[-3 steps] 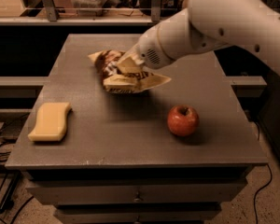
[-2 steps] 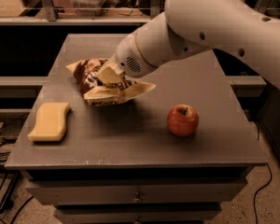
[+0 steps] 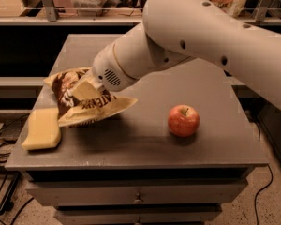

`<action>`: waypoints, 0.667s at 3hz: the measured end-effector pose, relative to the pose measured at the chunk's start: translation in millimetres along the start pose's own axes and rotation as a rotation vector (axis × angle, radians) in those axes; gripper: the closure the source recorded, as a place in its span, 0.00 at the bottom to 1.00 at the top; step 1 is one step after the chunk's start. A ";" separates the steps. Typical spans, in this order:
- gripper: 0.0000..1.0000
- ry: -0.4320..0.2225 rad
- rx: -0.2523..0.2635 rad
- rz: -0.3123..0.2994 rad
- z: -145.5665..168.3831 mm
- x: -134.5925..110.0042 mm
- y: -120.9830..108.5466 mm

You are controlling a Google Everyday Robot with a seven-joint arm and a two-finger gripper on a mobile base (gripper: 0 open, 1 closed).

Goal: Move brown chip bag near sponge

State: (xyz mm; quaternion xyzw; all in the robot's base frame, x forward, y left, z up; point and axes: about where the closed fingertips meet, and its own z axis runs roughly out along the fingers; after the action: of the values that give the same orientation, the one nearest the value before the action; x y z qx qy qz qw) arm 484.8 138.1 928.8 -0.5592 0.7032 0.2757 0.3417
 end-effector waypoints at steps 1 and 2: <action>0.11 -0.004 -0.003 -0.003 -0.6 -3.1 3.1; 0.00 -0.004 -0.001 -0.007 -1.3 -4.8 4.7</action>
Offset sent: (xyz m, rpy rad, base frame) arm -0.0027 0.0021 0.0028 0.0037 -0.0014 0.0037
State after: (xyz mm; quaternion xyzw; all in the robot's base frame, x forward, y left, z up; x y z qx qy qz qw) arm 480.7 141.1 933.4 -0.5615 0.7004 0.2758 0.3437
